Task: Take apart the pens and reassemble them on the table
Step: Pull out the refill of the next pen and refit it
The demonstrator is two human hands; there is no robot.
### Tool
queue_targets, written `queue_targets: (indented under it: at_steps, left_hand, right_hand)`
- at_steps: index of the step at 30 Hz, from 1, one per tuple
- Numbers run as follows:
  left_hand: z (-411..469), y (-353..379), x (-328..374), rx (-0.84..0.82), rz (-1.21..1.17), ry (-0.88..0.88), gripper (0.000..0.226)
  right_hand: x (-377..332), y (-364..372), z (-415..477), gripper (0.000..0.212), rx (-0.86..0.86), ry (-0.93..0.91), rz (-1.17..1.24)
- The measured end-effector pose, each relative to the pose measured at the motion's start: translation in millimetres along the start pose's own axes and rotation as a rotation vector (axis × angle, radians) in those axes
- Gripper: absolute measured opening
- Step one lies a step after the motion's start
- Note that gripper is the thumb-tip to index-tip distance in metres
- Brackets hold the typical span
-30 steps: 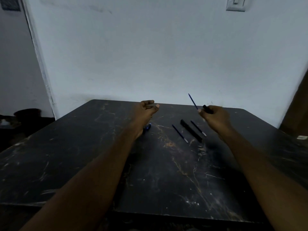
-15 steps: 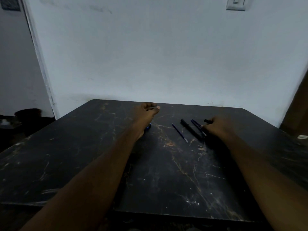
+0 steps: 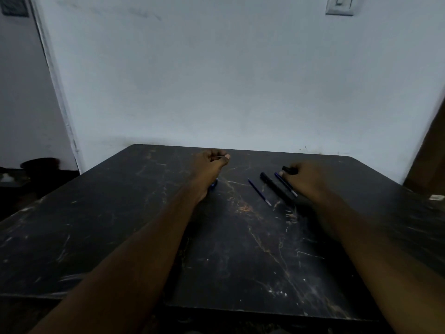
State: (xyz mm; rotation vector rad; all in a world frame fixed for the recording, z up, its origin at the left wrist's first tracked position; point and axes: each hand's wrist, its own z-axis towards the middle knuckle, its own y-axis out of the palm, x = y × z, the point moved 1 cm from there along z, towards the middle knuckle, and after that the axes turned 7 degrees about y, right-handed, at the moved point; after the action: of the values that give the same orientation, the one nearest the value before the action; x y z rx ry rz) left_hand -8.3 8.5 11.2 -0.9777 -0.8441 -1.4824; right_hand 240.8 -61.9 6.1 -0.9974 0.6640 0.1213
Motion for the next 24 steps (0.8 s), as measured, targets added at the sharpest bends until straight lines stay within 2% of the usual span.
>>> queue_targets:
  at_steps: [3,7,13,18,24]
  left_hand:
    - [0,-1,0,0.011,0.001,0.006,0.011]
    - [1,-2,0,0.030,0.025,0.023,0.011]
    - [1,1,-1,0.015,0.021,0.014,0.018]
    - [2,0,-3,0.018,0.034,0.016,0.018]
    - [1,1,-3,0.016,0.033,0.013,0.017]
  right_hand:
    - [-21,1,-13,0.025,-0.063,-0.073,-0.070]
    - [-40,3,-27,0.046,-0.170,-0.090,-0.208]
    - [-49,5,-34,0.040,-0.204,-0.067,-0.245]
    - [-54,10,-37,0.038,-0.162,-0.109,-0.281]
    - [-55,12,-42,0.037,-0.139,-0.112,-0.203]
